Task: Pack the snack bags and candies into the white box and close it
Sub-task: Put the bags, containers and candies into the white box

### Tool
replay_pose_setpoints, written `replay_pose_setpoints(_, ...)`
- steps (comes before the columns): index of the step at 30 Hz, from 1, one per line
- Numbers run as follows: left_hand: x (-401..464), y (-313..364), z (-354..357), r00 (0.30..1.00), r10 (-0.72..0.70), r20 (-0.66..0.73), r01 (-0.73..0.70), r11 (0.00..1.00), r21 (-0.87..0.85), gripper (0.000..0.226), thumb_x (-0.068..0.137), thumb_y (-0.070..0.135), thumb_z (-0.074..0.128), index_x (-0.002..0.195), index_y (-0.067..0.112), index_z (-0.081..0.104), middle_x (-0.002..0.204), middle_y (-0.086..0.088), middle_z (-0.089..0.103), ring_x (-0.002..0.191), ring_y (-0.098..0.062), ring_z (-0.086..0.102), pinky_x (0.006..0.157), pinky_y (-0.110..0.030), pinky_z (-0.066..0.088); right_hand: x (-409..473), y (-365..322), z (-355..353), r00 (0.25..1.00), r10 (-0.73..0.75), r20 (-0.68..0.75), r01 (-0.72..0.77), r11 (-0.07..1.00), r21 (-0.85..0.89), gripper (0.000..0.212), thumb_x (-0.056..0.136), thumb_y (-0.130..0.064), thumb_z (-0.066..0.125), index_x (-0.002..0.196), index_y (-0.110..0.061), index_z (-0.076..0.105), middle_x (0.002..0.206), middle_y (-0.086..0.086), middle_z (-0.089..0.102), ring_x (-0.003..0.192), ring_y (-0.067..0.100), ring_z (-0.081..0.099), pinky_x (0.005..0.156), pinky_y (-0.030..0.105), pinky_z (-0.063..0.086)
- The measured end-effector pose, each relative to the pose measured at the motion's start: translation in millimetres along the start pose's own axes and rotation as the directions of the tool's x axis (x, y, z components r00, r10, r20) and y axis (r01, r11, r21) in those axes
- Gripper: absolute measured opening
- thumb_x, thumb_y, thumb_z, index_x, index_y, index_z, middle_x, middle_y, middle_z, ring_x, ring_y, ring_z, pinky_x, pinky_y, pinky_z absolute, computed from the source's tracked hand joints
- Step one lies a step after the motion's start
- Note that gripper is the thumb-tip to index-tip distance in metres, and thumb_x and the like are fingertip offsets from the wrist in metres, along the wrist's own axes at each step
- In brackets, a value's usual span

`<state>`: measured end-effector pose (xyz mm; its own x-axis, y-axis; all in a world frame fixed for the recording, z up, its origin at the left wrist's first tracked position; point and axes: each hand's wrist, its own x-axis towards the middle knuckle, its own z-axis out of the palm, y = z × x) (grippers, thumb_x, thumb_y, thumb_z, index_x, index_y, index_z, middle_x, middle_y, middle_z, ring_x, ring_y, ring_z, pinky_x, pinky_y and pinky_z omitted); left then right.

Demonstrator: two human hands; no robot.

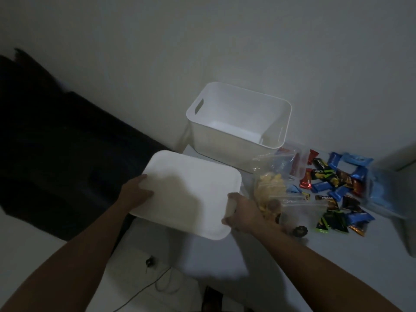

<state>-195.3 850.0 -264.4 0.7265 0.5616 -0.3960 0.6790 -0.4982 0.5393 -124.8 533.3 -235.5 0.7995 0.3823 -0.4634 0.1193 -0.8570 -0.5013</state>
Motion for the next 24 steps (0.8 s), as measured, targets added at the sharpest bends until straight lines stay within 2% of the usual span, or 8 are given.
replay_pose_setpoints(5,2.1,2.8,25.1,0.994,0.005,0.113,-0.007,1.0,0.024,0.073,0.078,0.012,0.076,0.143,0.014,0.042,0.152,-0.015,0.032,0.135,-0.034,0.037,0.109,-0.042,0.033,-1.0,21.9,7.2,0.995,0.068,0.07,-0.06,0.992,-0.108,0.082,0.076,-0.026,0.077,0.144,-0.012,0.033,0.13,0.013,0.054,0.111,0.029,0.061,0.091,0.038,0.054)
replay_pose_setpoints(12,10.9,7.3,43.5,0.981,-0.027,0.191,0.019,0.999,0.044,0.08,0.077,0.016,0.079,0.145,0.01,0.038,0.153,-0.016,0.029,0.135,-0.035,0.036,0.108,-0.041,0.033,-4.7,40.6,12.3,0.987,0.078,0.14,-0.062,0.992,-0.112,0.068,0.086,-0.024,0.068,0.144,-0.011,0.035,0.136,0.012,0.052,0.118,0.026,0.056,0.092,0.03,0.051)
replay_pose_setpoints(14,14.0,8.3,47.2,0.978,-0.036,0.206,0.019,0.996,0.084,0.08,0.079,0.02,0.077,0.146,0.01,0.036,0.154,-0.016,0.027,0.137,-0.034,0.035,0.109,-0.04,0.031,-6.0,41.8,6.7,0.984,0.077,0.16,-0.058,0.991,-0.12,0.069,0.087,-0.025,0.067,0.146,-0.012,0.034,0.14,0.011,0.049,0.121,0.025,0.053,0.089,0.025,0.048)
replay_pose_setpoints(16,13.7,13.8,48.6,0.981,-0.04,0.188,0.002,0.98,0.199,0.079,0.082,0.029,0.074,0.147,0.01,0.034,0.154,-0.016,0.026,0.138,-0.035,0.032,0.111,-0.042,0.031,-5.5,41.1,-2.8,0.983,0.07,0.169,-0.044,0.987,-0.152,0.069,0.087,-0.03,0.068,0.146,-0.013,0.035,0.138,0.01,0.051,0.119,0.024,0.054,0.083,0.023,0.046)
replay_pose_setpoints(19,9.9,35.6,51.9,0.995,0.052,0.089,-0.078,0.944,0.322,0.074,0.083,0.038,0.069,0.145,0.012,0.037,0.149,-0.016,0.033,0.135,-0.037,0.033,0.109,-0.048,0.034,-4.6,33.5,-26.4,0.991,0.045,0.122,-0.029,0.991,-0.132,0.062,0.085,-0.032,0.071,0.139,-0.015,0.045,0.128,0.007,0.058,0.096,0.018,0.06,0.066,0.019,0.046)
replay_pose_setpoints(20,8.0,46.4,55.1,0.992,0.108,0.065,-0.123,0.939,0.321,0.072,0.083,0.038,0.068,0.143,0.012,0.039,0.147,-0.016,0.036,0.134,-0.037,0.035,0.109,-0.047,0.034,-5.3,30.1,-36.8,0.995,0.033,0.092,-0.024,0.995,-0.093,0.059,0.084,-0.03,0.072,0.136,-0.016,0.048,0.127,0.007,0.058,0.095,0.018,0.06,0.066,0.021,0.047)
replay_pose_setpoints(22,2.4,73.5,64.2,0.971,0.233,0.048,-0.237,0.932,0.275,0.066,0.082,0.033,0.07,0.138,0.009,0.046,0.144,-0.016,0.043,0.132,-0.035,0.038,0.111,-0.042,0.032,-7.4,23.2,-61.4,0.999,-0.006,0.032,0.006,1.0,-0.009,0.057,0.081,-0.023,0.075,0.132,-0.014,0.053,0.128,0.01,0.059,0.102,0.022,0.061,0.083,0.032,0.053)
replay_pose_setpoints(24,-7.6,106.6,73.4,0.942,0.332,0.04,-0.334,0.928,0.166,0.058,0.079,0.025,0.074,0.13,0.005,0.055,0.135,-0.016,0.054,0.126,-0.032,0.048,0.108,-0.036,0.035,-11.6,19.3,-88.1,0.999,-0.039,0.019,0.038,0.998,0.057,0.053,0.082,-0.017,0.074,0.13,-0.012,0.054,0.123,0.011,0.062,0.101,0.024,0.063,0.09,0.039,0.054)
